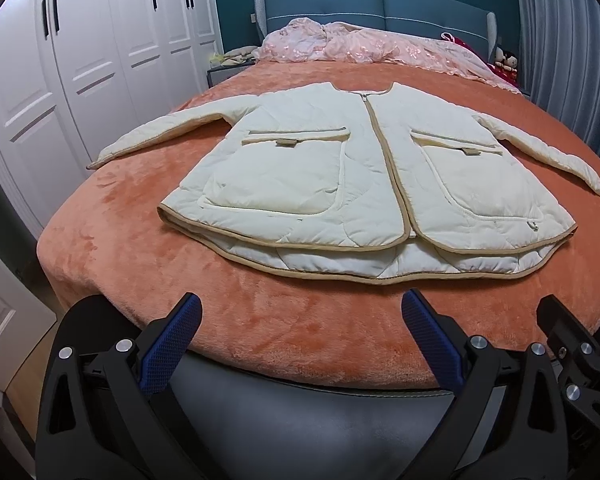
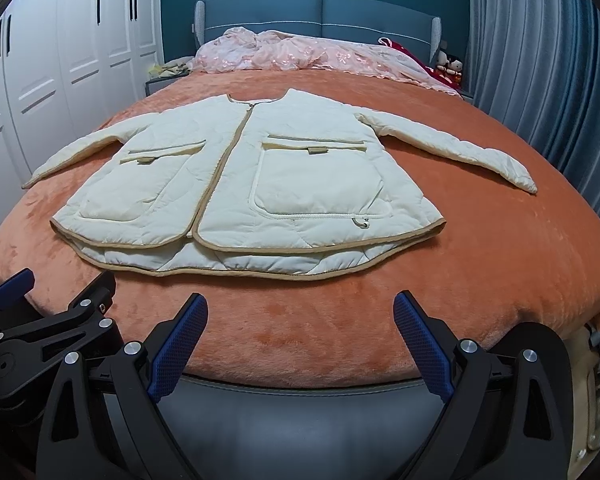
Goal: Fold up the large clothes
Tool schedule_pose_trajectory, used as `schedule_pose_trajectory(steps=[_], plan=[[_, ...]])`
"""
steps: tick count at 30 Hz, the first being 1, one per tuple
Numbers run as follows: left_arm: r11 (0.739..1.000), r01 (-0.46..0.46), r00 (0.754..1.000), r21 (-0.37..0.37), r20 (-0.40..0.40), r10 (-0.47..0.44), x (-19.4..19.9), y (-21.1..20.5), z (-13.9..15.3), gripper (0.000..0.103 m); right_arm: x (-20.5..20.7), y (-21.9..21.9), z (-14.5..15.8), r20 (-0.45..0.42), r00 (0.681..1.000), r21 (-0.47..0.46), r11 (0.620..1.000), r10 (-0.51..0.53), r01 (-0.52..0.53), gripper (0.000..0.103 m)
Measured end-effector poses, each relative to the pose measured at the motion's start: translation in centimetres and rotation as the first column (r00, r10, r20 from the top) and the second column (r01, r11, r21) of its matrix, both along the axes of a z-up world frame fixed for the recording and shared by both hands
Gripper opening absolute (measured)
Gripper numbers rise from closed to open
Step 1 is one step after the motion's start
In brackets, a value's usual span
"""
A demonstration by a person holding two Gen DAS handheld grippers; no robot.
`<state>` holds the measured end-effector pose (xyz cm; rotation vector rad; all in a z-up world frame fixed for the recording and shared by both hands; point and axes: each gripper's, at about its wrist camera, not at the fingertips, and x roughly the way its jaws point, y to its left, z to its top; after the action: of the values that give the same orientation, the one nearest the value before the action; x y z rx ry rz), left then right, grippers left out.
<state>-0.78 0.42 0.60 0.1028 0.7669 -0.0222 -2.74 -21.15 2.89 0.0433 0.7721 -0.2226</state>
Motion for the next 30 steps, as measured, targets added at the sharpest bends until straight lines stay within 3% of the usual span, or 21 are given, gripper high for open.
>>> schedule_pose_trajectory(steps=[10,15,30], plan=[[1.000,-0.014,1.000,0.016,0.009,0.014,0.0,0.4,1.7,0.098,-0.1,0.2,2.4,0.046,0.999,0.035,0.999,0.011,-0.013,0.092],[0.999,-0.038,0.999,-0.017,0.000,0.038,0.0,1.4,2.6,0.098,-0.1,0.9,3.7,0.062,0.998,0.031,0.999,0.032,-0.034,0.092],[0.999,-0.047,0.999,0.001,0.012,0.047,0.0,1.5,3.0,0.098,-0.4,1.2,4.1,0.061,0.997,0.036,0.998,0.040,-0.042,0.092]])
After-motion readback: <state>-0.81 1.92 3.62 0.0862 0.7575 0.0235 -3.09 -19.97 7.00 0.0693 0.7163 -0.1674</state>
